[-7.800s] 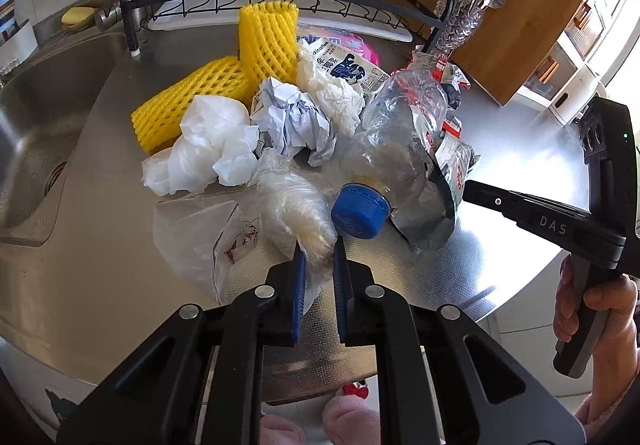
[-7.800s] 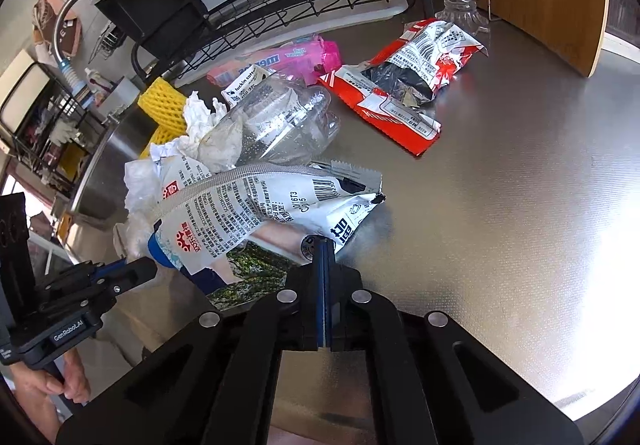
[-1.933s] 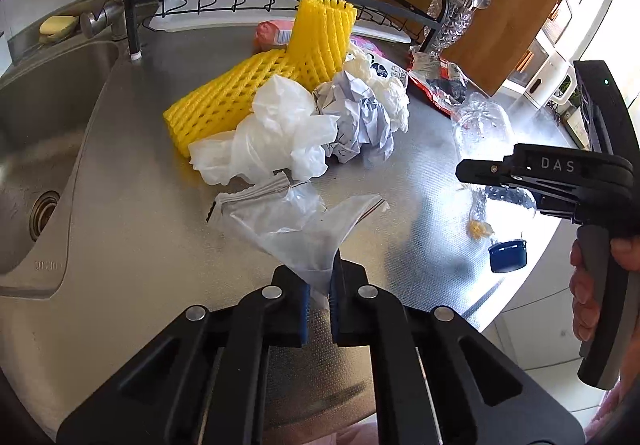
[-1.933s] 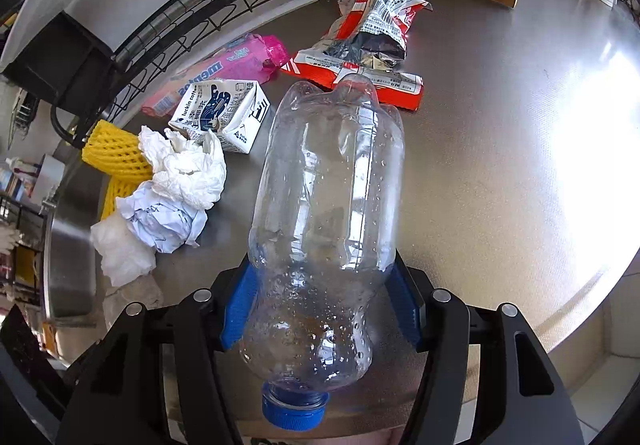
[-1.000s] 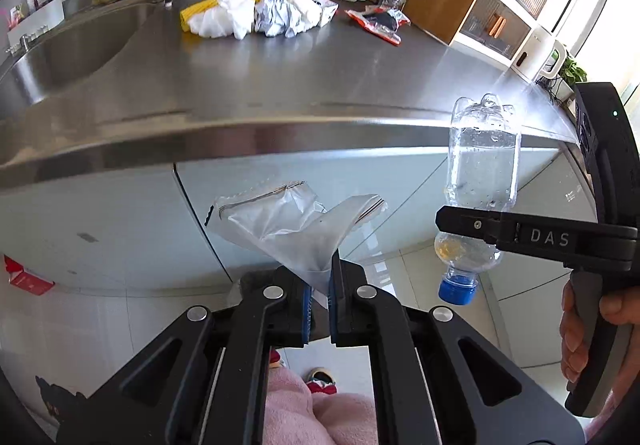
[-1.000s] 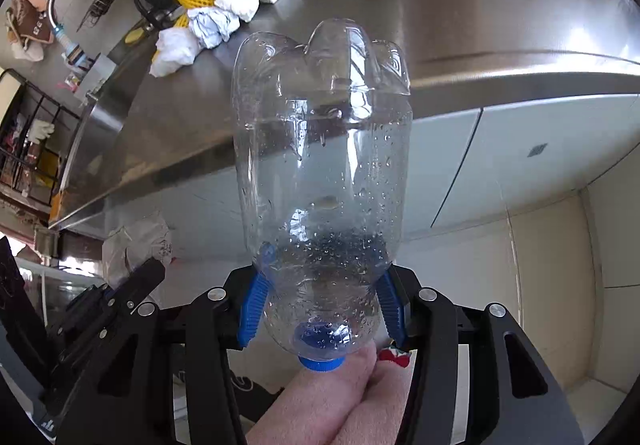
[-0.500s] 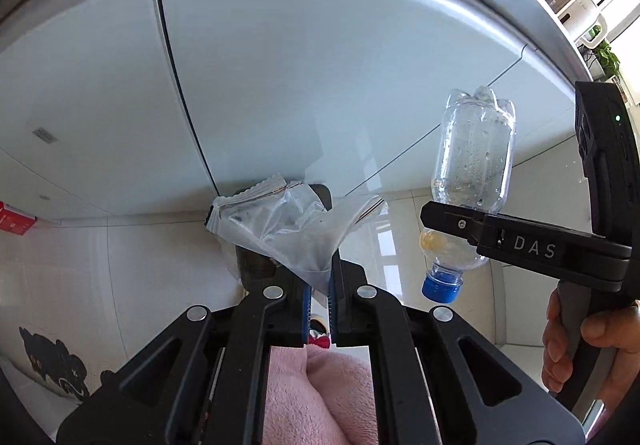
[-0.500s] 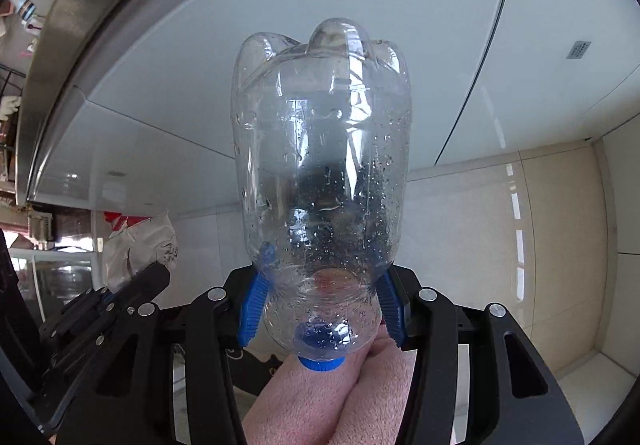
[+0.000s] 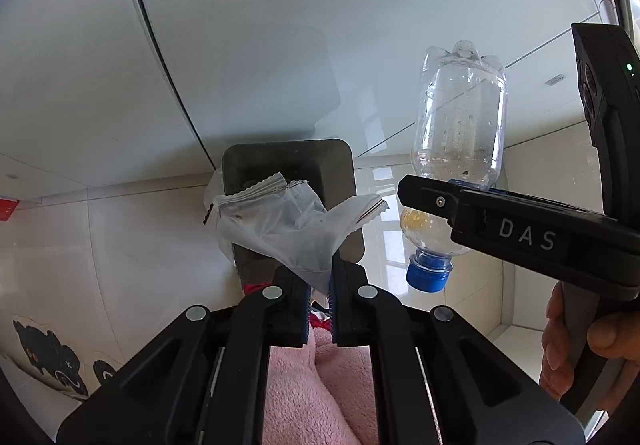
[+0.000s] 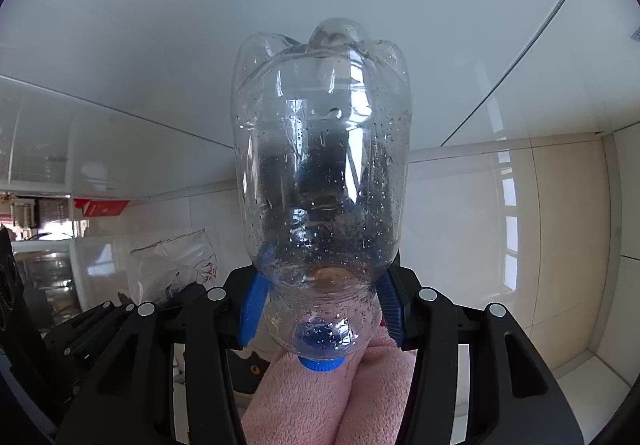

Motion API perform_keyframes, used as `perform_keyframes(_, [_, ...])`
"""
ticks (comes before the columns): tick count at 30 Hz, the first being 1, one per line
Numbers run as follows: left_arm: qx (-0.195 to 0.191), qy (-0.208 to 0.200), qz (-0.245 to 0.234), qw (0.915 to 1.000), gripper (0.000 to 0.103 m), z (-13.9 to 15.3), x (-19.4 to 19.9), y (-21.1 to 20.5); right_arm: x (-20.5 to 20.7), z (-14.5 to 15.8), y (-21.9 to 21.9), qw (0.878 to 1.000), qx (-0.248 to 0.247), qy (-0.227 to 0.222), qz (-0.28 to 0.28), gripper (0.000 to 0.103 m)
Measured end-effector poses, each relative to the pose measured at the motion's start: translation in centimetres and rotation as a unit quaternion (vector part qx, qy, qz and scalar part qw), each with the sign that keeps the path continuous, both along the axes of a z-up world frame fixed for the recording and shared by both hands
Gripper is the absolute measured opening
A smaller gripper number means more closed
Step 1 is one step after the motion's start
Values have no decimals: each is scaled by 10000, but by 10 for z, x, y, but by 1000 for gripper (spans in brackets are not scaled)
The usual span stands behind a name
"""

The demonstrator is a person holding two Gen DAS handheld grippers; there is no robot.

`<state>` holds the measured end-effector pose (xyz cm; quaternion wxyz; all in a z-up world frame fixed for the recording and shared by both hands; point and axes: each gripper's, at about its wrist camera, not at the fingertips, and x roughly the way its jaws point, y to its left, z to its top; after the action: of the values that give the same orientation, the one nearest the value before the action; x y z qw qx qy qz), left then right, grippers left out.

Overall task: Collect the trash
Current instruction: 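Carry the bottle and bag over the bin and open both tools, then move both tools back up to the counter toward the crumpled tissues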

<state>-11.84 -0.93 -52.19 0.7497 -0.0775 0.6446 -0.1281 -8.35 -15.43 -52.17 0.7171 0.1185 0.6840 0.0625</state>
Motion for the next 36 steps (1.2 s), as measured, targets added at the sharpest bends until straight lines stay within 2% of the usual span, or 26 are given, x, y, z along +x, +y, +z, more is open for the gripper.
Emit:
perform_keyframes(4, [-46, -13, -120, 9999, 11, -1, -1, -6, 3, -3, -8, 9997, 82, 87, -212, 52])
perform_keyframes(6, [-79, 18, -133, 9999, 20, 0, 2, -7, 1, -6, -7, 9995, 110, 161, -241, 52])
perform_keyframes(7, [-97, 12, -114, 9999, 31, 0, 2, -6, 1, -6, -7, 9994, 126, 170, -256, 57])
perform_keyframes(8, [-93, -7, -96, 9999, 37, 1, 2, -5, 0, -5, -8, 9994, 145, 174, -267, 62])
perform_keyframes(9, [-79, -16, -88, 9999, 39, 3, 2, -5, -1, -4, -9, 9993, 168, 169, -287, 69])
perform_keyframes(10, [-73, -12, -78, 9999, 42, 4, 2, -4, -1, -4, -10, 9993, 168, 162, -306, 69])
perform_keyframes(15, [-19, -3, 3, 10000, 48, 13, 3, -2, 1, 1, -13, 9991, 113, 163, -385, 69])
perform_keyframes(19, [14, -114, 128, 9999, 54, 36, 2, 1, 0, 17, -22, 9989, 147, 76, -437, 69])
perform_keyframes(22, [27, -248, 246, 9994, 58, 60, -1, 3, 0, 39, -26, 9989, 188, -80, -423, 70])
perform_keyframes(26, [75, -543, 317, 9980, 60, 102, -6, 10, -5, 84, -33, 9986, 108, -420, -301, 74])
perform_keyframes(31, [183, -960, 489, 9940, 61, 158, -10, 21, -11, 152, -43, 9952, -5, -958, -191, 87])
perform_keyframes(36, [273, -1385, 579, 9883, 62, 213, -5, 27, -11, 213, -54, 9886, 87, -1496, -172, 87])
